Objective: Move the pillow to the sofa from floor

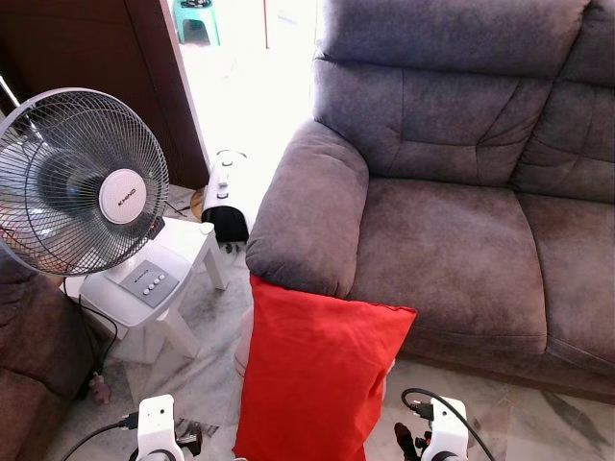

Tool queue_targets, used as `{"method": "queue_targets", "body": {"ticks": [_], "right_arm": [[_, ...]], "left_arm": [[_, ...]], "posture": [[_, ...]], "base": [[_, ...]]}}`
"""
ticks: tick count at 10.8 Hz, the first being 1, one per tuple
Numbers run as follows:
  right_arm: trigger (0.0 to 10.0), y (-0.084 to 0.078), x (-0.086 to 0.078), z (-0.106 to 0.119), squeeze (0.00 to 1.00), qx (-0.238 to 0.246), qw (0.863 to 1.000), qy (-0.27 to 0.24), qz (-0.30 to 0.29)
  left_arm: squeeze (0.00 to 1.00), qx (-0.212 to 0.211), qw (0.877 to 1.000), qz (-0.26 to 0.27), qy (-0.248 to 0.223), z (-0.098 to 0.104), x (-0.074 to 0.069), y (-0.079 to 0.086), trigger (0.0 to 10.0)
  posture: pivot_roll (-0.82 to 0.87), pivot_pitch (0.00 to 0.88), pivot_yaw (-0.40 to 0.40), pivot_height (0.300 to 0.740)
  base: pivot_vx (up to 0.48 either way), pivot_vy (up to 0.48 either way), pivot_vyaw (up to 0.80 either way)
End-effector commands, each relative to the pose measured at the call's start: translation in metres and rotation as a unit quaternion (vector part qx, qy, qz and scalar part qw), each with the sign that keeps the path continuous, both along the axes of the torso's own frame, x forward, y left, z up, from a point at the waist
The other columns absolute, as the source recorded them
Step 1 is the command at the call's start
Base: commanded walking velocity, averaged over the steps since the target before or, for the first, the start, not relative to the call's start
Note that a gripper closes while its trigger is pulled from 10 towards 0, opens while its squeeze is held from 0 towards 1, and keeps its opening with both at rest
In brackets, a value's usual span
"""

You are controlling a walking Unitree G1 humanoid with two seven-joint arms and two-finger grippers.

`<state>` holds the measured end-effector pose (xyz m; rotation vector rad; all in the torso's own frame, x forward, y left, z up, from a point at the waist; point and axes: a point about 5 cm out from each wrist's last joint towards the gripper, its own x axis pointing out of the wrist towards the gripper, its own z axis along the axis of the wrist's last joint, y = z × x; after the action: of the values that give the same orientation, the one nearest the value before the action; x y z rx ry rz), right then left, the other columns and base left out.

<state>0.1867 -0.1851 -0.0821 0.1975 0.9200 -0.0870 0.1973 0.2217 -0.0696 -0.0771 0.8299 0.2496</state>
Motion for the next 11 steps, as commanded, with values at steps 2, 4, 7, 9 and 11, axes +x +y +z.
{"method": "queue_targets", "body": {"ticks": [2,4,7,9,11], "right_arm": [[10.0,0.0015,-0.002,-0.0013,0.0,-0.002,1.0,0.007,0.004],[10.0,0.0023,-0.0006,-0.0007,0.0,-0.001,1.0,0.005,0.005],[10.0,0.0031,0.0002,-0.0004,0.0,0.003,1.0,0.003,0.002],[10.0,0.0032,0.001,0.0,0.0,0.003,1.0,0.001,0.003],[10.0,0.0038,0.0017,0.0004,0.0,0.006,1.0,-0.002,0.001]], "left_arm": [[0.0,0.0,1.0,0.01,0.019,-0.0038,-0.0082,0.0049,10.0],[0.0,0.0,1.0,0.009,0.02,-0.0042,-0.0085,0.004,10.0],[0.0,-0.001,1.0,0.009,0.022,-0.0049,-0.0095,0.0034,10.0],[0.0,-0.002,1.0,0.009,0.024,-0.0056,-0.0109,0.0036,10.0],[0.0,-0.002,1.0,0.008,0.025,-0.0056,-0.0111,0.0039,10.0]], "posture": [[0.08,0.127,-0.018,0.703],[0.08,0.126,-0.02,0.703],[0.08,0.128,-0.022,0.703],[0.08,0.128,-0.022,0.703],[0.08,0.128,-0.022,0.703]], "base": [[0.0,0.0,0.0],[0.0,0.0,0.0],[0.0,0.0,0.0],[0.0,0.0,0.0],[0.0,0.0,0.0]]}}
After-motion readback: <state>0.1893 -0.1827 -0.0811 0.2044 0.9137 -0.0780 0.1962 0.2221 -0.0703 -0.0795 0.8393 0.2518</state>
